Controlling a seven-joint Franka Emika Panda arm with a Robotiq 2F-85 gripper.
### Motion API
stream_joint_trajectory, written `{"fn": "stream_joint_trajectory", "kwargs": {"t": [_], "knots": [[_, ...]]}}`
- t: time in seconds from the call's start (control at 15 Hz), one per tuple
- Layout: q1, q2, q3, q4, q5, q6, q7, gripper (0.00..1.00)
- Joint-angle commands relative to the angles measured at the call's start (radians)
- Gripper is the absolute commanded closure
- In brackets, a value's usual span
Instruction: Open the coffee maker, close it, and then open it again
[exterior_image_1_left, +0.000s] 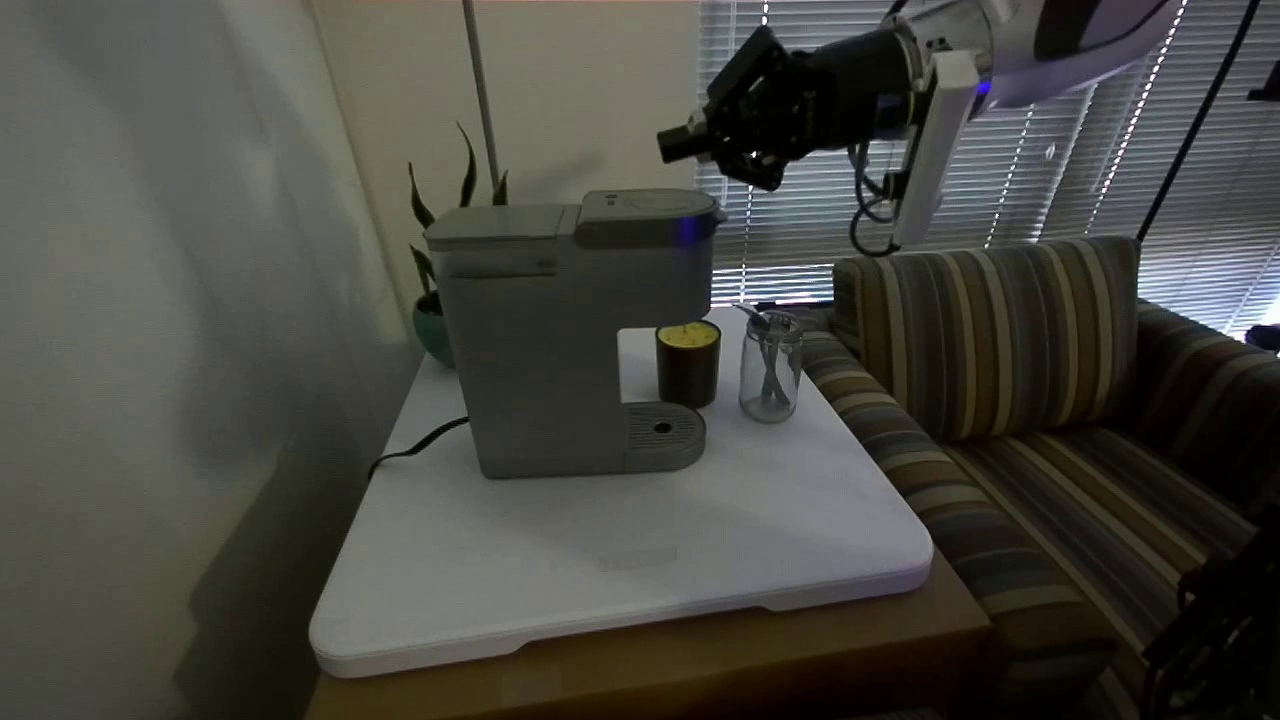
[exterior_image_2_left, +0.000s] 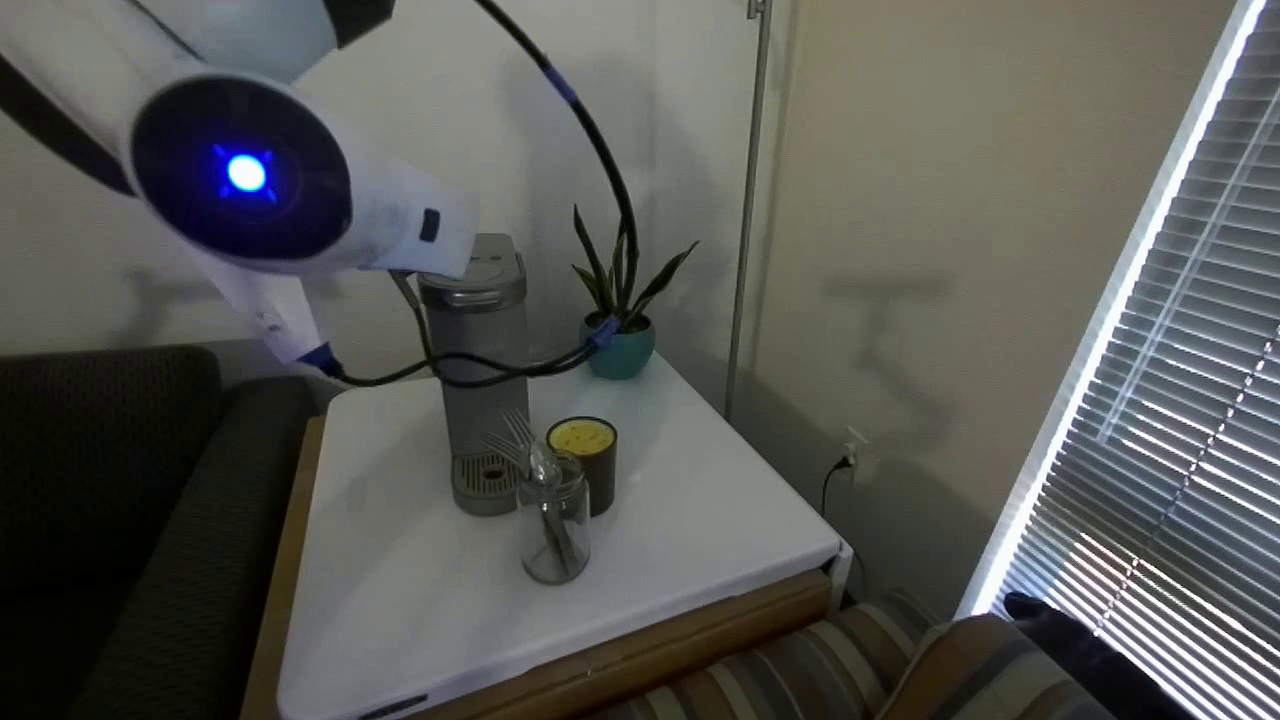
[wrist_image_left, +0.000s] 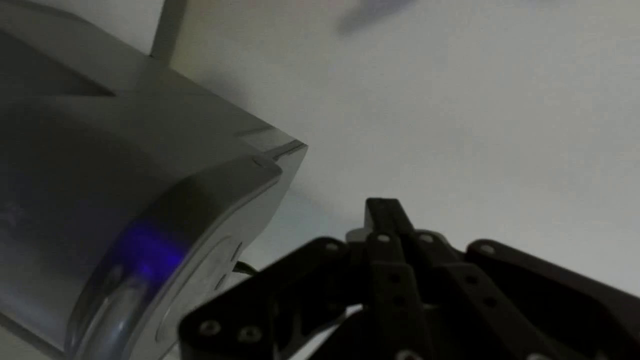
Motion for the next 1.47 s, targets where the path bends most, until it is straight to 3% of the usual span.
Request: {"fn": "stream_joint_trajectory", "kwargs": {"t": [0.0, 0.27, 0.6, 0.93, 1.13, 1.27, 1.4], "knots": [[0.001, -0.109, 0.017, -0.016, -0.193, 0.203, 0.111, 1.0], [-0.004, -0.187, 0.052, -0.044, -0.471, 0.421, 0.322, 1.0], [-0.014, -0.219, 0.085, -0.135, -0.935, 0.583, 0.739, 1.0], [-0.039, -0.169, 0.072, -0.222, -1.401, 0.595, 1.123, 1.0], [-0.058, -0.166, 0.054, -0.21, -1.666, 0.546, 1.353, 1.0], [-0.062, -0.158, 0.05, -0.194, -1.746, 0.563, 1.449, 1.0], [-0.057, -0.145, 0.052, -0.182, -1.729, 0.632, 1.513, 1.0]]}}
